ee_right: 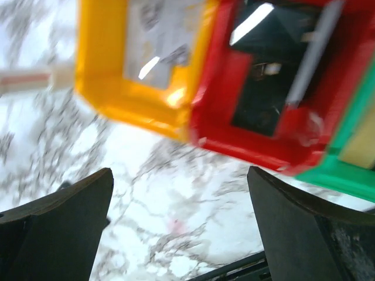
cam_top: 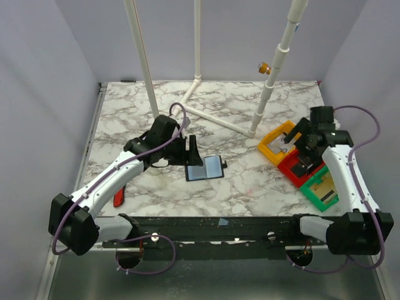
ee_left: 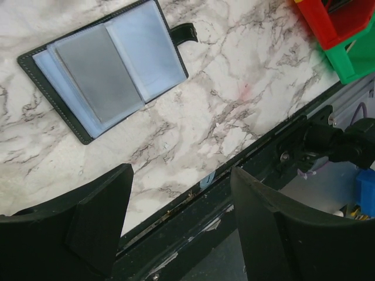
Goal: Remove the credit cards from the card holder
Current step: Remove the credit card from the card holder.
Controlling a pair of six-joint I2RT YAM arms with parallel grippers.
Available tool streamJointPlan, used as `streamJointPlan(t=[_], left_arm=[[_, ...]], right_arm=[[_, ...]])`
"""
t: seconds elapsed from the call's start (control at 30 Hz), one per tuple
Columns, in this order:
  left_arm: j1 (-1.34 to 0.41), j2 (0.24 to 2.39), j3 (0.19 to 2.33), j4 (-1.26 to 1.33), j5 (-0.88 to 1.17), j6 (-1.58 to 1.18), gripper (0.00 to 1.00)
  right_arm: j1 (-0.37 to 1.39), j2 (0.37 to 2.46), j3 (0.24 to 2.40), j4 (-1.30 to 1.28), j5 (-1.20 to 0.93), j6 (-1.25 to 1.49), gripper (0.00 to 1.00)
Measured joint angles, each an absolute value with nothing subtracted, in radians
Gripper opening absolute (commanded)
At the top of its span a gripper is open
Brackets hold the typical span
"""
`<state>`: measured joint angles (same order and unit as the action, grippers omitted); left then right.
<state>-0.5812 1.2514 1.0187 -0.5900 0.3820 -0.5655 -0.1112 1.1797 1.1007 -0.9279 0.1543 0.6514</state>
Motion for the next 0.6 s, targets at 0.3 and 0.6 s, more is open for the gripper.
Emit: streamJointPlan(t=[0.3, 0.6], left_arm=[[-0.509, 1.225, 0.986, -0.593, 0.326, -0.592, 0.69], [-0.503, 1.298, 0.887, -0.508, 0.304, -0.687, 0.41]], right_arm=[[0.280, 1.310, 1.100, -0.763, 0.138, 0.767, 1.00], [0.542, 1.483, 1.082, -0.521, 0.052, 0.797, 1.00]])
